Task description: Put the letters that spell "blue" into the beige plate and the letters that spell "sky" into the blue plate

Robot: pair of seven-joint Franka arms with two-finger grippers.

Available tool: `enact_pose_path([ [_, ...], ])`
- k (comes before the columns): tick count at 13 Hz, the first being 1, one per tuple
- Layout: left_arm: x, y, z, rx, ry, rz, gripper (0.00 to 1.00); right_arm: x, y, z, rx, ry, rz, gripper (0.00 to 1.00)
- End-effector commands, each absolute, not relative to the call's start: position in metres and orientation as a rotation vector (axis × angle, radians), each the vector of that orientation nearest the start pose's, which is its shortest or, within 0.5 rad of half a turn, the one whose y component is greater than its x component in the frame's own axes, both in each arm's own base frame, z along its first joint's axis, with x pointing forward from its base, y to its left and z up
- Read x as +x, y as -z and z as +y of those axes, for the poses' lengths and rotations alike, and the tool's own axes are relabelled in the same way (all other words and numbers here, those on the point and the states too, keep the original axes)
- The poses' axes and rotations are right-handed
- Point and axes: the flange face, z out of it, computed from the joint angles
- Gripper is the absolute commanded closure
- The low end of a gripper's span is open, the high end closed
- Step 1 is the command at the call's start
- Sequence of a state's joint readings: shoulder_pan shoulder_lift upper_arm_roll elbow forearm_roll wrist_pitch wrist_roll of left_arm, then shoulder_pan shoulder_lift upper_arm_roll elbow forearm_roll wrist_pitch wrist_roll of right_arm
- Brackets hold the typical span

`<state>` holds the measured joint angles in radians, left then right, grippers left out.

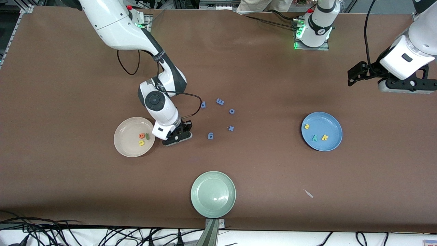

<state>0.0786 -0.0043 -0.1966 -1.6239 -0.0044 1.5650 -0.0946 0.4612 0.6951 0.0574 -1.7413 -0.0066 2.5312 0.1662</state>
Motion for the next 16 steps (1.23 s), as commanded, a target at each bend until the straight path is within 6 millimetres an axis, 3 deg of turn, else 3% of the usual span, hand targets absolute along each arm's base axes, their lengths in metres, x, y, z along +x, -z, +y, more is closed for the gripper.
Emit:
enact_pose_path([
  [1,0.547,-0.608,-0.067,-3.151,-0.094,0.029,0.00,0.596,-0.208,0.314,-3.041,0.096,-0.599,0.83],
  [2,0.548,-0.607,-0.067,-3.151,-0.097,0.029,0.00,0.601,-0.219,0.303,-3.044,0.090,-0.648,0.83],
  [6,0.548,-0.607,-0.067,-3.151,-0.094,0.029,0.00,0.625,-0.276,0.213,-3.047,-0.018,-0.876,0.83],
  [8,0.548,-0.607,-0.067,-3.151,-0.097,0.029,0.00,0.627,-0.286,0.167,-3.047,-0.095,-0.945,0.82],
  [9,0.548,-0.607,-0.067,-3.151,-0.097,0.029,0.00,0.623,-0.282,0.148,-3.054,-0.117,-0.914,0.69],
  [10,0.548,-0.607,-0.067,-3.151,-0.097,0.029,0.00,0.623,-0.283,0.142,-3.060,-0.119,-0.871,0.37],
  [12,0.548,-0.607,-0.067,-3.151,-0.097,0.029,0.00,0.627,-0.300,0.144,-3.065,-0.077,-0.845,0.25],
  [14,0.548,-0.607,-0.067,-3.151,-0.097,0.029,0.00,0.629,-0.328,0.143,-3.075,-0.090,-0.795,0.24],
  [15,0.548,-0.607,-0.067,-3.151,-0.097,0.029,0.00,0.630,-0.349,0.145,-3.081,-0.109,-0.767,0.24],
  [16,0.548,-0.607,-0.067,-3.151,-0.097,0.029,0.00,0.630,-0.382,0.145,-3.094,-0.116,-0.705,0.13],
])
